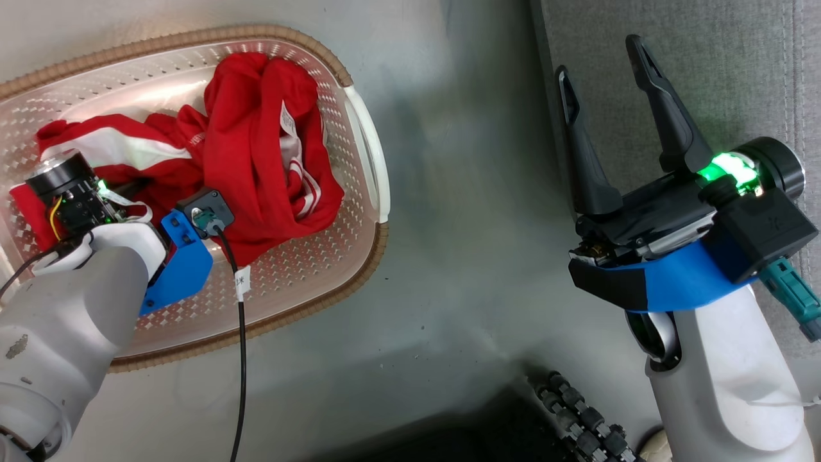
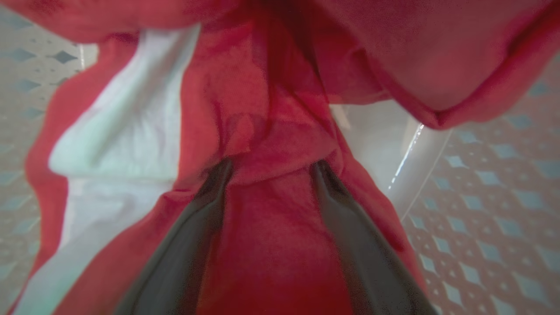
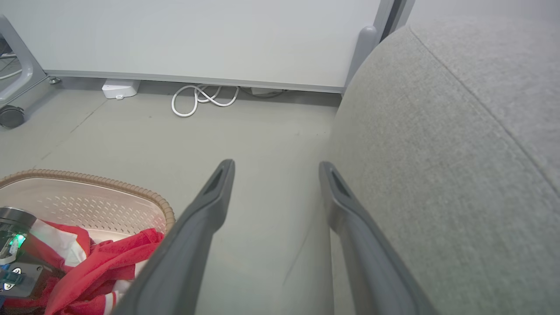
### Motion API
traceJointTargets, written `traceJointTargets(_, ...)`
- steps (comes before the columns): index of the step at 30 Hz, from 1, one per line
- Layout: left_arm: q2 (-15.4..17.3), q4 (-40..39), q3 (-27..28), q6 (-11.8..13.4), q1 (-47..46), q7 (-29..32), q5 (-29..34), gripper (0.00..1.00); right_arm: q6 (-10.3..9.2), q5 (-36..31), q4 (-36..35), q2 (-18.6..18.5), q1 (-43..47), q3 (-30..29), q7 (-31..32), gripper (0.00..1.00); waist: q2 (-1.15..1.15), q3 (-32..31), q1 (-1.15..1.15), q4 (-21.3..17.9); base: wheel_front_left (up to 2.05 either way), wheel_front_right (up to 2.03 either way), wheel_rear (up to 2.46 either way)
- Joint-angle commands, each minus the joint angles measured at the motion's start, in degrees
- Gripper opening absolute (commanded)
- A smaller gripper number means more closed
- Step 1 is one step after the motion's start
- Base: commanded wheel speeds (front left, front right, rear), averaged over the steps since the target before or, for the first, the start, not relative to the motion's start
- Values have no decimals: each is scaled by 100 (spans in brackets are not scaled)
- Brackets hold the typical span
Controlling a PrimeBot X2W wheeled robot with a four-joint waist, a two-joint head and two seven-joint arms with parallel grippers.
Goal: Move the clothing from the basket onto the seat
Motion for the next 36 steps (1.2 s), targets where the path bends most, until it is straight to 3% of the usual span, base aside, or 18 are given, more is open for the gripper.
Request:
traceJointTargets(1, 48, 21, -21, -4, -114, 59, -1, 100, 3, 21, -59, -17, -31, -4, -22, 100, 0, 79, -1, -33, 0, 0, 0)
traceJointTargets(9, 61, 16, -21, -4, -172, 189, -60, 100, 3, 0, -112, -17, -35, -24, -22, 100, 0, 183, -1, -46, 0, 0, 0)
traceJointTargets(10, 55, 11, -21, -4, -175, 209, -92, 83, 3, -7, -108, -17, -37, -22, -23, 100, 0, 183, -1, -42, 0, 0, 0)
traceJointTargets(11, 51, -3, -21, -4, -174, 220, -88, 6, 3, -10, -104, -17, -41, -20, -22, 100, 0, 183, -1, -38, 0, 0, 0)
traceJointTargets(12, 47, -19, -21, -4, -161, 225, -70, 0, 3, -12, -100, -17, -50, -19, -23, 100, 0, 178, -1, -35, 0, 0, 0)
traceJointTargets(22, -42, -140, -21, -5, -11, 317, -148, 0, 2, -34, -28, -17, -71, -27, -22, 100, 0, 41, -1, 6, 0, 0, 0)
traceJointTargets(36, -387, -351, -21, -5, 247, -90, -399, 0, 2, -126, 145, -18, 11, -102, -22, 100, 0, -615, -1, 262, 0, 0, 0)
